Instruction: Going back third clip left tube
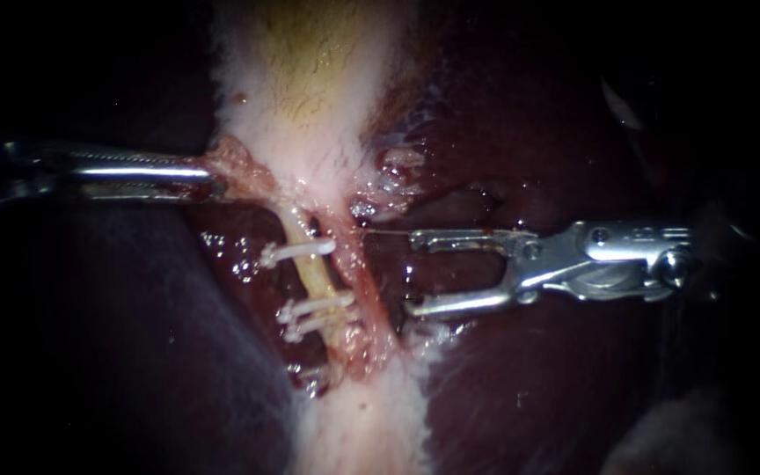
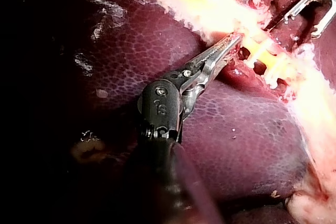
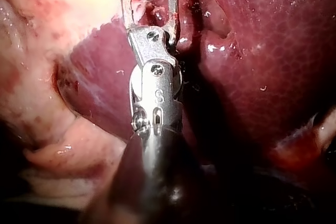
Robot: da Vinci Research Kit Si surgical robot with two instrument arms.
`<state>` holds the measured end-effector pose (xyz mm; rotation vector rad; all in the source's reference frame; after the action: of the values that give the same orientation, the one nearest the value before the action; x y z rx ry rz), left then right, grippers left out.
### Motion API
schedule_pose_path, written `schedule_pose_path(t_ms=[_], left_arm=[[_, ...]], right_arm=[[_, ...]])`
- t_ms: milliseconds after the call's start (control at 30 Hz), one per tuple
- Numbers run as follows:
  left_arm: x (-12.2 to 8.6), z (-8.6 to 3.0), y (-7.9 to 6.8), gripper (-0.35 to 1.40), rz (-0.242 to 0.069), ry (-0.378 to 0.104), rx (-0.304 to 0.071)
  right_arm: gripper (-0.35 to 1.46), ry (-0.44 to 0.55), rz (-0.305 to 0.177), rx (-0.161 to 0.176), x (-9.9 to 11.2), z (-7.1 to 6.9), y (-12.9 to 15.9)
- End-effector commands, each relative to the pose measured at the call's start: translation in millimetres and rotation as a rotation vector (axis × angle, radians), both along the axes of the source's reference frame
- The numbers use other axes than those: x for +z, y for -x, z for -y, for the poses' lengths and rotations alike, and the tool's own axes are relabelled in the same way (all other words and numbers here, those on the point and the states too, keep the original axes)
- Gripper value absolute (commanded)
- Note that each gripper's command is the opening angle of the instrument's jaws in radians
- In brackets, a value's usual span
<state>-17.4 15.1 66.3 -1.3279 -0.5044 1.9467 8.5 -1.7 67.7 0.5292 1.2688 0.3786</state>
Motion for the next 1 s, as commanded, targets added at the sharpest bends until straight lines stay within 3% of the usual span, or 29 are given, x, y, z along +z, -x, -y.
schedule_pose_path(t_ms=[33,400,1000], left_arm=[[0.0,0.0,0.0,-0.35,0.0,0.0,0.0],[0.0,0.0,-0.1,-0.35,0.001,0.0,0.001],[0.4,-0.2,0.1,-0.35,0.0,0.001,0.0]], right_arm=[[0.5,-0.001,-0.001,-0.001,-0.1,-0.1,0.3],[0.5,0.019,-0.007,-0.018,-1.4,-0.7,2.7],[0.5,0.023,-0.005,-0.026,-1.7,-0.8,3.7]])
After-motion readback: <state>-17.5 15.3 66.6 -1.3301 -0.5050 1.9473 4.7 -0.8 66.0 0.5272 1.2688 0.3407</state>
